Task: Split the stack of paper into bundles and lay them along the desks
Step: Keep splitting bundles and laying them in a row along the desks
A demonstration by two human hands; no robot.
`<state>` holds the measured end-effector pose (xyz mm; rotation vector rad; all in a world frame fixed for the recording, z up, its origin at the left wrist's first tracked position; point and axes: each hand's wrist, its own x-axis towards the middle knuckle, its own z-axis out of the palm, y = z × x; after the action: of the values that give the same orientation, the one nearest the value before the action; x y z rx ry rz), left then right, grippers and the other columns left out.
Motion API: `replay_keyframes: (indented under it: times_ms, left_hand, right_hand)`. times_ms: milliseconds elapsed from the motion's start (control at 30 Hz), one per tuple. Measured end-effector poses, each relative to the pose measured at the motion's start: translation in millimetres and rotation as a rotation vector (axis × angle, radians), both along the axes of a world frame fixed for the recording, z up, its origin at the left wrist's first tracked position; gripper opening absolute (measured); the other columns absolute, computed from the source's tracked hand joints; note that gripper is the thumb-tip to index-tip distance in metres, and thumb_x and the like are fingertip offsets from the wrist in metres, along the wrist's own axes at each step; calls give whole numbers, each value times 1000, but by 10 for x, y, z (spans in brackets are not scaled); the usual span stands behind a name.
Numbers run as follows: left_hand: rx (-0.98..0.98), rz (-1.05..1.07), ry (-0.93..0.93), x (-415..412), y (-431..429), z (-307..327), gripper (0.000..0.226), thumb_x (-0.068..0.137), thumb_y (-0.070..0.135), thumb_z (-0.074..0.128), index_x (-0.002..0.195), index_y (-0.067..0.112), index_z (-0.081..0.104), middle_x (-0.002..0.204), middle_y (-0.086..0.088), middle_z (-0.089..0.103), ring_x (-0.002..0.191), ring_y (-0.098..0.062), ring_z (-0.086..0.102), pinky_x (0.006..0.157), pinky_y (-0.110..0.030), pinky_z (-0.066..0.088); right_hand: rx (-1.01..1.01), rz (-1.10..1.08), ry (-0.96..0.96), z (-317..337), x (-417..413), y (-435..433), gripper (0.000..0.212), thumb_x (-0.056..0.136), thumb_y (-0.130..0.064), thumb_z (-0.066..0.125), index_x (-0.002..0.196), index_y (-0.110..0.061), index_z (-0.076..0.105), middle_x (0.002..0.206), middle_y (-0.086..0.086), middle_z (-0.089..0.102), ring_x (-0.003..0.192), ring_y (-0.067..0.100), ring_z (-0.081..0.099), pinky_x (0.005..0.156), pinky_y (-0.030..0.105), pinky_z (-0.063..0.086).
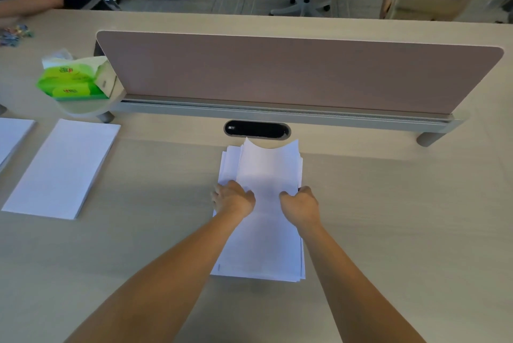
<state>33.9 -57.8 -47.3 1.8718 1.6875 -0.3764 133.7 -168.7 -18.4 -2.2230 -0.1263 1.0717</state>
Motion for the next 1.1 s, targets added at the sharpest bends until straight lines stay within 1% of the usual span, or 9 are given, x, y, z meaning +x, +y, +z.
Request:
replay_keyframes:
  times_ms: [100,200,333,400,533,567,700,900,1100]
  left_hand:
    - [-75,71,-77,-31,29,-18,62,86,48,52,136,12,42,132,-12,51,118,-32,55,92,-43,52]
    - [-72,80,-99,-74,45,-8,58,87,44,53,135,11,43,131,-11,53,117,-32,56,91,-41,52]
    - [-92,91,-110,-113,89,-28,61,91,40,52,142,10,36,139,-11,48,120,-32,54,93,-38,50]
    - [-98,98,-117,-133,117,-39,62,91,40,51,143,11,35,139,-11,48,119,-32,55,94,-39,50]
    - [-108,128,-147,-177,175,-71,59,92,37,51,142,11,36,141,-7,47,122,-31,53,96,-36,47]
    - [-107,138,-147,-191,188,-77,59,92,37,50,142,11,36,143,-7,46,124,-30,52,97,-36,47]
    - [-108,159,-168,-264,265,-103,55,92,37,52,139,10,42,142,-7,48,123,-30,53,98,-37,46]
    - [-117,178,-230,-387,351,-134,46,90,33,52,123,1,57,125,-17,62,112,-34,61,89,-39,51]
    - [-176,225,-297,-539,430,-175,54,89,41,57,131,8,51,134,-8,55,118,-31,57,98,-40,48]
  right_hand:
    - [53,-51,15,-11,-10,22,49,85,-28,57,125,-6,42,120,14,57,103,34,62,72,38,53]
    - [101,-140,45,-43,-5,36,46,88,-23,56,127,-3,38,117,12,56,103,34,62,68,34,46]
    - [160,-195,160,-148,-4,16,11,88,-18,58,89,-9,52,81,6,54,69,24,53,60,28,40]
    - [149,-192,219,-197,-1,13,13,88,-18,61,82,-10,52,76,5,52,65,22,48,60,27,39]
    - [43,-96,146,-272,7,29,31,87,-21,61,114,-9,53,108,8,62,95,30,61,74,32,45]
    - [22,-81,130,-289,20,25,32,87,-20,59,116,-9,56,110,8,64,93,29,62,72,32,46]
    - [31,-85,132,-297,80,-19,13,87,-14,51,96,-12,60,78,4,58,59,20,48,52,24,37]
    - [81,-237,295,-308,-25,32,13,87,-23,62,95,-14,62,86,8,65,74,28,61,63,32,45]
    - [144,-154,76,-327,54,-29,18,89,-3,58,102,2,70,82,11,64,56,13,52,48,21,42]
